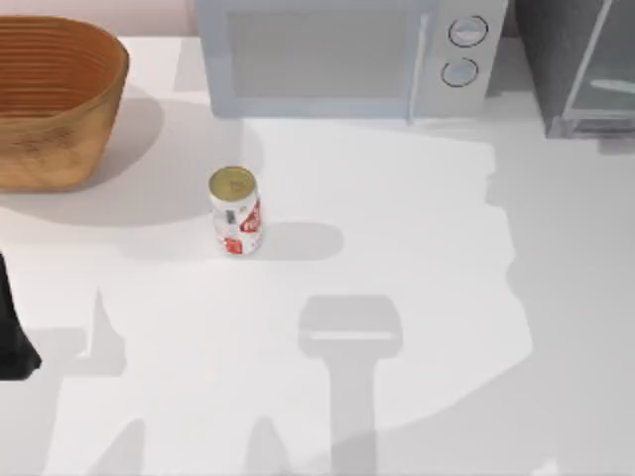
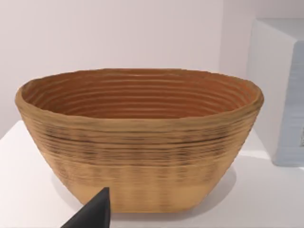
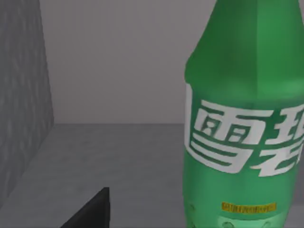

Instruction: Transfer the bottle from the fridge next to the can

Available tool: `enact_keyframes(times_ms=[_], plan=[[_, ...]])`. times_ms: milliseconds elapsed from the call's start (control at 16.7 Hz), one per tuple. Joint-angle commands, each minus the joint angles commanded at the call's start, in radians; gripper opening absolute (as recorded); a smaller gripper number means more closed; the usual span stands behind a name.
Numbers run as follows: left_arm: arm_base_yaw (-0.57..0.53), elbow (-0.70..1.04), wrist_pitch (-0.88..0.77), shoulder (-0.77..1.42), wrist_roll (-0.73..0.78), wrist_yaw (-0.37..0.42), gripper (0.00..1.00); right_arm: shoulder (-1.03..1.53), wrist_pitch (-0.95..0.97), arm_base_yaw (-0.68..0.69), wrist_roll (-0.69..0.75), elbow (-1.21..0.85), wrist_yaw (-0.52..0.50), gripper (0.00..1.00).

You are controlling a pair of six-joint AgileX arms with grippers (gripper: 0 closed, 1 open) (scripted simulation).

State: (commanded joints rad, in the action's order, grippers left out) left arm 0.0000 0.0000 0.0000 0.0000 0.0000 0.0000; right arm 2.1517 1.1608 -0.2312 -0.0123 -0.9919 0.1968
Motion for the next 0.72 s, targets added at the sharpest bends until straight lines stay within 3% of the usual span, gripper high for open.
enact_keyframes(times_ms=[420, 720], plan=[[0.0, 0.0, 0.0, 0.0, 0.0, 0.0, 1.0, 0.01, -0.006, 0.005, 0.0, -0.014, -0.003, 1.0], [0.0, 0.0, 0.0, 0.0, 0.0, 0.0, 1.0, 0.094, -0.081, 0.016, 0.001, -0.177, -0.017, 1.0]])
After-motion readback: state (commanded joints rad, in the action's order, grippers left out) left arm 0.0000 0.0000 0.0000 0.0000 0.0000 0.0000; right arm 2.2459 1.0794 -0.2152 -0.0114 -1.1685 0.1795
